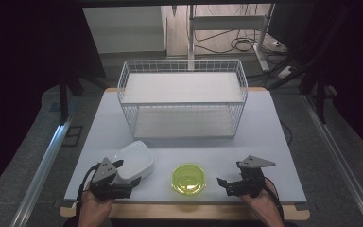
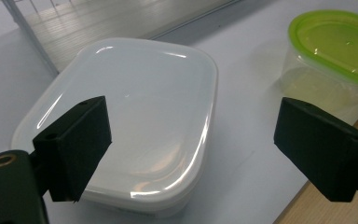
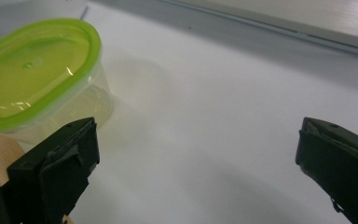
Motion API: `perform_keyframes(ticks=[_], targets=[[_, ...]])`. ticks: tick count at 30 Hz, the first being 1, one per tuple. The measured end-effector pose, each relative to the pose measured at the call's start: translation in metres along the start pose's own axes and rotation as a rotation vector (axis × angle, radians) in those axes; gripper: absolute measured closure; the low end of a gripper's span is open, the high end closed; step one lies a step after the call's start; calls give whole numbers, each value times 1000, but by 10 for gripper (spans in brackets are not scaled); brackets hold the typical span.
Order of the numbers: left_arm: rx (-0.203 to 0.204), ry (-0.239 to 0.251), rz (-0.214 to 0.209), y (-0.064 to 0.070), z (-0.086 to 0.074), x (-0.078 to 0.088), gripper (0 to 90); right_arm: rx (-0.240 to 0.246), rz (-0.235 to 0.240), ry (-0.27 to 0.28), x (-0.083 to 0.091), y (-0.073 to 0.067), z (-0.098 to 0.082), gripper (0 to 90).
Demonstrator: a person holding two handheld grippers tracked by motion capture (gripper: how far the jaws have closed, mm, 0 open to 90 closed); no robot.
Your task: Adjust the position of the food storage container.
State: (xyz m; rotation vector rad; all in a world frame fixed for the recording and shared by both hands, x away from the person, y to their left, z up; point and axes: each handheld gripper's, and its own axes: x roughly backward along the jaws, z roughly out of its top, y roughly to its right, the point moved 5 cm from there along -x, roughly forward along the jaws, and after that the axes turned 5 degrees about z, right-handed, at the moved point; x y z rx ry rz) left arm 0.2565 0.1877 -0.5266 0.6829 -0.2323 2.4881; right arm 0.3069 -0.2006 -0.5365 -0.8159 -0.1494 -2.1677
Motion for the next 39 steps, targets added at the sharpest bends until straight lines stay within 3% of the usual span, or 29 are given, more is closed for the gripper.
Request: perform_keyframes(ticks=[4, 13, 21, 31, 36, 39], targets=[[-37, 32, 34, -1, -2, -1, 115, 1, 16, -9, -1, -3, 0, 0], [-21, 41, 25, -2, -3, -2, 111, -31, 30, -18, -1, -5, 1, 63], [-21, 23, 3, -1, -4, -4, 99, -15, 49, -32, 1, -10, 5, 245], [-35, 18, -14, 3, -4, -6, 101, 82, 57, -59, -1, -22, 18, 469], [-59, 21, -8, 5, -4, -7, 100, 66, 88, -51, -1, -24, 29, 564], [-55, 25, -7, 5, -3, -6, 100, 82, 96, -55, -2, -28, 35, 623]])
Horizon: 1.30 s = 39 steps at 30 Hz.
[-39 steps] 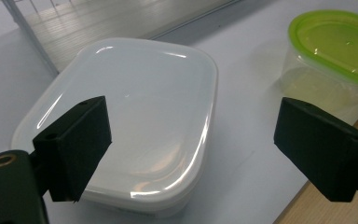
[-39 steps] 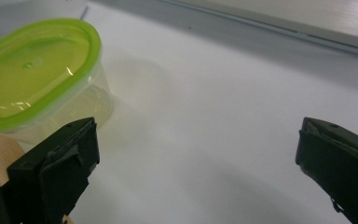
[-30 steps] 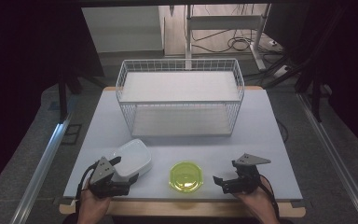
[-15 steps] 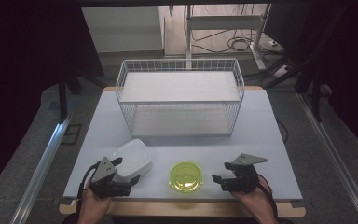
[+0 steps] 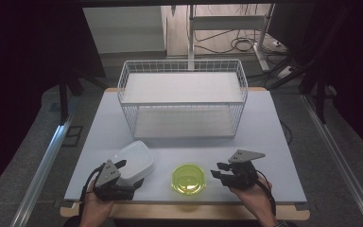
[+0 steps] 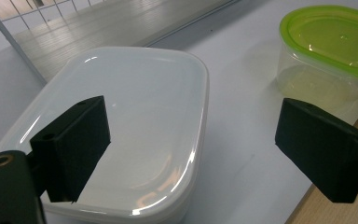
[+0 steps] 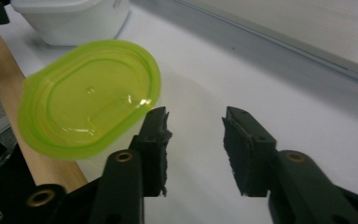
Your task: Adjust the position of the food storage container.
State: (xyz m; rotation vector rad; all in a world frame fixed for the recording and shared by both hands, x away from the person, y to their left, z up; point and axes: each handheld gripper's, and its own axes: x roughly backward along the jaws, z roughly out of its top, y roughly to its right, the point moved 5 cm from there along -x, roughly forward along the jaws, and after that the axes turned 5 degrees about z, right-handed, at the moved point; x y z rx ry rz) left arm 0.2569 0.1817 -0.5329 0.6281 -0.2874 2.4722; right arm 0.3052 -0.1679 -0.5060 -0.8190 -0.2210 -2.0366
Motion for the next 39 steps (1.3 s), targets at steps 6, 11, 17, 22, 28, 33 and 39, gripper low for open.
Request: perform_keyframes(ticks=[6, 11, 17, 22, 28, 33, 39], targets=[[-4, -2, 2, 0, 0, -1, 99, 30, 36, -36, -6, -11, 11, 732], [-5, -1, 4, 1, 0, -1, 96, 52, 63, -52, -16, -21, 19, 785], [1, 2, 8, -1, 0, -1, 96, 102, 111, -66, -32, -36, 33, 878], [1, -2, 5, -1, -1, -1, 95, 118, 160, -84, -47, -50, 40, 892], [1, -4, 6, 0, -1, -1, 95, 130, 225, -92, -66, -70, 47, 892], [-3, -8, 4, 0, -1, -2, 96, 152, 268, -108, -81, -87, 51, 892], [-7, -10, 2, 1, -1, -2, 96, 188, 292, -148, -97, -103, 50, 893]])
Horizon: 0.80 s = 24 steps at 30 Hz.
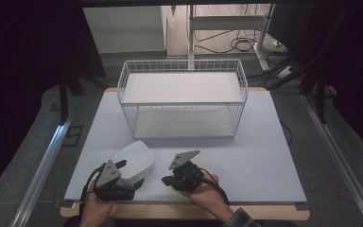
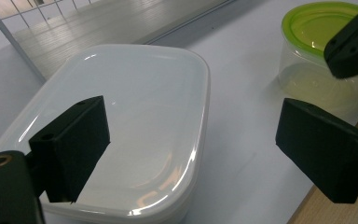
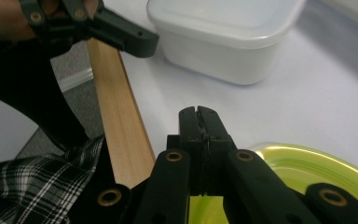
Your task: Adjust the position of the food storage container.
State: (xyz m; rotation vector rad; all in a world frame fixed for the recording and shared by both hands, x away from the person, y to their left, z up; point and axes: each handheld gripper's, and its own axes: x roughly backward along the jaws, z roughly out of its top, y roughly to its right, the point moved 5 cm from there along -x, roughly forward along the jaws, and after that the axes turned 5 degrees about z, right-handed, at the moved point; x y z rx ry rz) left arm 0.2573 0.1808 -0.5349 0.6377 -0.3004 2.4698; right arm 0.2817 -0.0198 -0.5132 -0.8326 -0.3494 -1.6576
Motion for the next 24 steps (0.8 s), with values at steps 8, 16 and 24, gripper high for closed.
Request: perform_keyframes(ticks=[8, 16, 24], targets=[[-9, -8, -1, 1, -1, -1, 96, -20, -12, -46, -7, 1, -6, 895], [-11, -4, -2, 1, 0, 0, 97, -38, -60, -66, 7, 9, -18, 895], [-10, -4, 0, 1, 0, 0, 97, -72, -130, -60, 33, 25, -34, 894]])
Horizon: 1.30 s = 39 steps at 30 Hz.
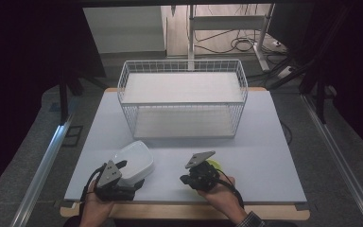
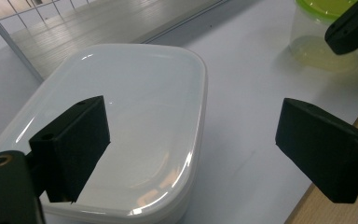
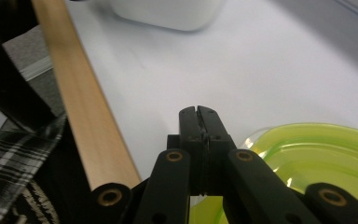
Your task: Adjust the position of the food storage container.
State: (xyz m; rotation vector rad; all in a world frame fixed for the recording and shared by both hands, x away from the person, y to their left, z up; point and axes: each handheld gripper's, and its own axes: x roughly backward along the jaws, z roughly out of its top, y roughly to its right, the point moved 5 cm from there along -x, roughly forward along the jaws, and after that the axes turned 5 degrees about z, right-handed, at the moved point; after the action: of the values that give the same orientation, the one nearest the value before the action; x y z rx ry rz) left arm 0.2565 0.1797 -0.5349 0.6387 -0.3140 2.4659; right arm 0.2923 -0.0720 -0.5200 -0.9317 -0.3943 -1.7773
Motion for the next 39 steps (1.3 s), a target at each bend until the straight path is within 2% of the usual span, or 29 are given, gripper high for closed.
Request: perform_keyframes(ticks=[7, 9, 10, 11, 20, 21, 22, 27, 28, 31, 34, 39], targets=[[-1, 0, 0, 0, 0, 0, 97, -73, -62, 23, 23, 26, -15, 893], [-2, 0, 1, 0, 0, 0, 97, -80, -68, 25, 25, 29, -16, 892], [-2, 1, 0, 0, 0, 0, 97, -97, -82, 31, 31, 36, -20, 892], [-2, 1, 0, 0, 0, 0, 97, -97, -82, 31, 31, 36, -20, 892], [4, -2, 4, -2, 1, 2, 99, -188, -175, 67, 60, 72, -42, 892], [4, -2, 4, -2, 1, 2, 100, -188, -175, 67, 60, 72, -42, 892], [5, -5, 4, -2, 0, 2, 99, -210, -199, 77, 67, 81, -47, 892], [6, -9, 10, -3, 0, 2, 100, -245, -235, 92, 78, 94, -53, 892], [7, -10, 12, -3, 0, 3, 100, -259, -257, 108, 83, 102, -56, 892], [11, -14, 11, -3, 0, 3, 100, -278, -293, 117, 91, 112, -61, 893], [25, -23, 13, -4, 0, 3, 100, -307, -307, 132, 95, 120, -66, 893], [34, -42, 46, -8, 1, 6, 97, -288, -313, 142, 94, 117, -63, 886]])
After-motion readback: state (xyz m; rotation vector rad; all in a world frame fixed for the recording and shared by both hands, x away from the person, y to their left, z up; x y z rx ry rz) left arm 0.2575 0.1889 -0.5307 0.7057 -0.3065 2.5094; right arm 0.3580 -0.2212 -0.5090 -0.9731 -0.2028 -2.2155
